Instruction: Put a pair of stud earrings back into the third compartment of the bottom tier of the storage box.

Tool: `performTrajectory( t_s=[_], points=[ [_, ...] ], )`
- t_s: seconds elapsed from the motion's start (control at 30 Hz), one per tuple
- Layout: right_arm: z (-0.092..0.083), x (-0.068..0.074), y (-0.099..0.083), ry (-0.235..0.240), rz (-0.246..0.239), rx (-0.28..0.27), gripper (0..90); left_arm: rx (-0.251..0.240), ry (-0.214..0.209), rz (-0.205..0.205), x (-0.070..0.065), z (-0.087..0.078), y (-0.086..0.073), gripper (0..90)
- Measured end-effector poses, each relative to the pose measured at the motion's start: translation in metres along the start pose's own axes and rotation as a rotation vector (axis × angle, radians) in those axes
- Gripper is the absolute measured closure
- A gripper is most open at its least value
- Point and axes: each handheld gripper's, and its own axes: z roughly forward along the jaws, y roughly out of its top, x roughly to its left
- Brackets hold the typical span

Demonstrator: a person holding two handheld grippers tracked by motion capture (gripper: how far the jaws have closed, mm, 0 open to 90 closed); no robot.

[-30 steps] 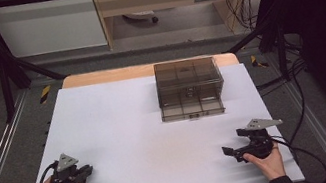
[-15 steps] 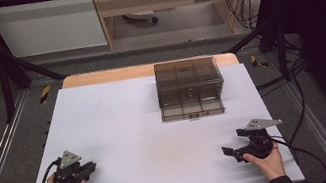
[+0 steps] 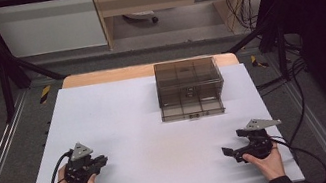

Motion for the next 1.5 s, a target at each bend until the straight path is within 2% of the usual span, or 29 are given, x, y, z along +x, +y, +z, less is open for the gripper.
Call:
performTrajectory(
  t_s=[0.5, 0.93, 1.07, 1.5],
  points=[
    [0.0, 0.0, 0.0, 0.0, 0.001, 0.002, 0.6, -0.032, -0.068, 0.071, -0.037, 0.024, 0.047, 82.5],
    [-0.001, 0.0, 0.0, -0.002, 0.002, 0.003, 0.6, -0.039, -0.126, 0.125, -0.072, 0.064, 0.094, 82.4],
    [-0.001, 0.0, 0.0, 0.001, 0.006, 0.0, 0.7, -0.044, -0.153, 0.125, -0.084, 0.075, 0.107, 82.5],
    [-0.001, 0.0, 0.0, -0.002, 0.0, 0.0, 0.6, -0.039, -0.19, 0.175, -0.117, 0.11, 0.148, 82.5]
  ],
)
